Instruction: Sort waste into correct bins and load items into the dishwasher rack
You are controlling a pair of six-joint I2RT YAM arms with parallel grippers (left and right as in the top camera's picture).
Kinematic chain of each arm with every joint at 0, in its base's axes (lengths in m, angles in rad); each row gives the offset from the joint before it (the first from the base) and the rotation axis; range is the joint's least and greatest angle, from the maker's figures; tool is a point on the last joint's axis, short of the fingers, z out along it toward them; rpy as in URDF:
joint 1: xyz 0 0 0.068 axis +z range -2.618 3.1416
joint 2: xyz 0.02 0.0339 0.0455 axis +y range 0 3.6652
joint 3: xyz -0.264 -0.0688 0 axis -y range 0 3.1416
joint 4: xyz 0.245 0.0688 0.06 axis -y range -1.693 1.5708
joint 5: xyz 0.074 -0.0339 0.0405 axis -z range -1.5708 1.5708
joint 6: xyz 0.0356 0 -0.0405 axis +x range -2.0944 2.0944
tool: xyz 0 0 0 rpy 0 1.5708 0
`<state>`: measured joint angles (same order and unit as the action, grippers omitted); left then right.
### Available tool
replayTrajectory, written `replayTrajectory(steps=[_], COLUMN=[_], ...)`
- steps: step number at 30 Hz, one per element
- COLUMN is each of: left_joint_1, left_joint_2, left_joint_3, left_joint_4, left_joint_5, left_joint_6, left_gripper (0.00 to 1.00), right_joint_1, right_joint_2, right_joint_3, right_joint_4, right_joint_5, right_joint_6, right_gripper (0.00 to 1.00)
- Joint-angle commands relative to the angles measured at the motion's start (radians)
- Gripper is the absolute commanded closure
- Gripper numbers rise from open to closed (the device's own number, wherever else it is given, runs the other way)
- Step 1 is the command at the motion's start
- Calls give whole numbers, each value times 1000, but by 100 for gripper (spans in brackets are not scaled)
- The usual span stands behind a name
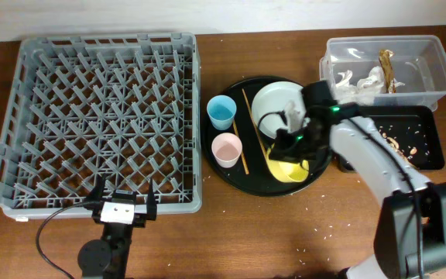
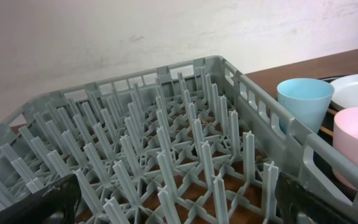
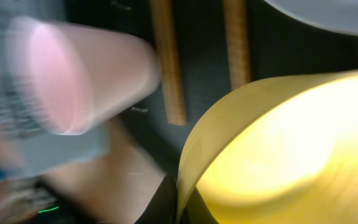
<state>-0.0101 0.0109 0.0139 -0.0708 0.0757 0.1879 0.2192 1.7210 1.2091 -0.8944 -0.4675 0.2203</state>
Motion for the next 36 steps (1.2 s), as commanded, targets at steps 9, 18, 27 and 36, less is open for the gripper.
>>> replayTrajectory(steps=[9,18,27,36], left_joint_1=[-4,3,2,2], left_joint_2=[-3,628,1357,1368], left_joint_3=[6,834,1375,1374], left_joint_4=[29,-452,-948,-933], left_joint_5=[11,80,226,225], left_joint_6=[-18,-40,-62,-60], left_gripper=[0,0,0,0], right_joint_1=[172,175,285,290], right_joint_2=[62,63,206,348], right_joint_3=[23,444,417,417], right_joint_4=[-20,-256,-172,-137], right_joint_5=[381,232,232,242], right_joint_6=[50,75,157,182], right_gripper=[79,53,48,96])
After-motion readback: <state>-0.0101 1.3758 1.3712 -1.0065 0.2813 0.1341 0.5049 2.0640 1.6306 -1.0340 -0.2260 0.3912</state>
